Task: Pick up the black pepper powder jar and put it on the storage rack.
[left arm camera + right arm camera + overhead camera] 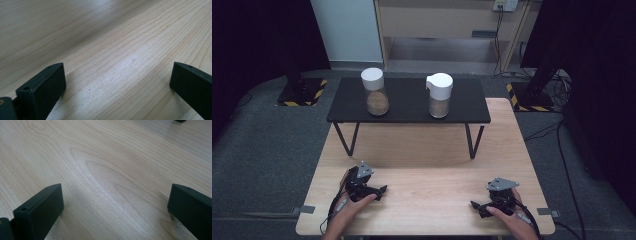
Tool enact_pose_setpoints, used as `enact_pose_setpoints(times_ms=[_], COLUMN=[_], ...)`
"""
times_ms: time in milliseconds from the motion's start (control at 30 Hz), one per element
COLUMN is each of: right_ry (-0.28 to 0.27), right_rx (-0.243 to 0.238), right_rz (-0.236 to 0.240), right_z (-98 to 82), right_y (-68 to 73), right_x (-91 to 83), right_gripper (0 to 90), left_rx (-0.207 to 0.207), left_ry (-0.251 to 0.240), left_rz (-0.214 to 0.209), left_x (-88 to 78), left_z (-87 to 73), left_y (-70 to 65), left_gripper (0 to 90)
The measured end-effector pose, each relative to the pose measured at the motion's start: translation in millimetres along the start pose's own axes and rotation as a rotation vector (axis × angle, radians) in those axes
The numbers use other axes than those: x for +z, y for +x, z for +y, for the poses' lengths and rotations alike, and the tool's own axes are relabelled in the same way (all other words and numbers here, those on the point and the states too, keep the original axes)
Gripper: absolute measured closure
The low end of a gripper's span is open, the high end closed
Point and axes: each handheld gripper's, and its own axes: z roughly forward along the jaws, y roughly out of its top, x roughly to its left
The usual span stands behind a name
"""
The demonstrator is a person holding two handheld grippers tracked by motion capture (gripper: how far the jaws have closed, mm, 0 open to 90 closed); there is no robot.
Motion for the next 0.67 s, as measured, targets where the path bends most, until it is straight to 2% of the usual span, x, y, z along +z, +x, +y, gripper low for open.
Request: enact_pose_setpoints(times_ms=[233, 667], right_ry=[0.000, 0.000], right_rx=[0.015, 0.019], right_rz=[-0.017, -0.021], right_z=[1.5, 1.4], right_y=[4.2, 5.1], right_x=[1.6, 1.6], right_gripper=[1.1, 1.2], left_rx=[-0.004, -0.008], left_ry=[0.001, 0.001], left_rz=[0.004, 0.008], left_x=[-0.3, -0.5], left_z=[-0.1, -0.3], left_y=[-1.0, -2.0], left_gripper=[0.0, 0.0])
